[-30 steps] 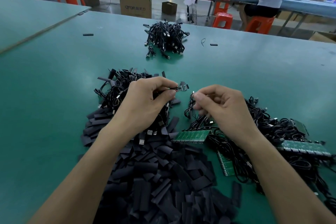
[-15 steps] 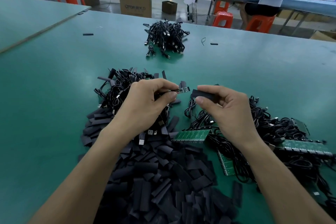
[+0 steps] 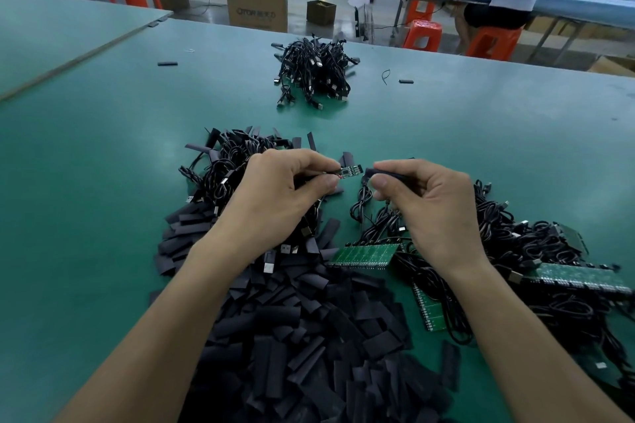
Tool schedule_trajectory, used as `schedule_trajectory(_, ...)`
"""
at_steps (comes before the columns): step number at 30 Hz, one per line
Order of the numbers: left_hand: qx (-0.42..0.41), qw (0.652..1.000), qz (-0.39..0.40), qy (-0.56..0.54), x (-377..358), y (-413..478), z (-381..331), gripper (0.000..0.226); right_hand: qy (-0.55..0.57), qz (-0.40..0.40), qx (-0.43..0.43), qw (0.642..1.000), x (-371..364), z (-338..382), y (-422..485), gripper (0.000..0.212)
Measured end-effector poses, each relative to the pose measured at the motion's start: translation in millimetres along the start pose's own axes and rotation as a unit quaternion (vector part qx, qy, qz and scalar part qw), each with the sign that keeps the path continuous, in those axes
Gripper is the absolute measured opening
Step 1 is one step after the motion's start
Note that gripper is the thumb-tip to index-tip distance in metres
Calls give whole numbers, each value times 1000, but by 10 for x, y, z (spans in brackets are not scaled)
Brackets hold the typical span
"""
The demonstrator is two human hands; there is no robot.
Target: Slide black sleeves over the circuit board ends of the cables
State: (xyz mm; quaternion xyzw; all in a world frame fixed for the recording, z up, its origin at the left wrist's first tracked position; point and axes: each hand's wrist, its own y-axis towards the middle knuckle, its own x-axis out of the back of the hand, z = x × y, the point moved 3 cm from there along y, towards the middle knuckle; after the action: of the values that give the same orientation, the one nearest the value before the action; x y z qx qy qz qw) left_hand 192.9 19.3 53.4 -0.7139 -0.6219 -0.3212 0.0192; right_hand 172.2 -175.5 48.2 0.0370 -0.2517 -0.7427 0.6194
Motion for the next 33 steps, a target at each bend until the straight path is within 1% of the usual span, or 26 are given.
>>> schedule_trajectory(10, 12, 1000, 4, -21, -25, 2, 3, 13, 27, 2, 0, 1000, -35, 44, -27, 25)
schedule_trajectory(14, 11, 1000, 10, -22, -34, 1, -3, 12, 29, -10, -2, 1000, -53, 28, -29, 24)
schedule_trajectory(22, 12, 999, 11, -33, -12, -4, -6, 10, 50, -7, -18, 999, -72, 11, -43, 19)
schedule_trajectory(30, 2, 999, 35, -37, -5, 3, 14, 14, 5, 6, -4, 1000, -45, 49, -23, 28)
schedule_trajectory(33, 1, 998, 44, -47, 13, 13, 28, 14, 8, 34, -10, 999, -46, 48, -4, 27)
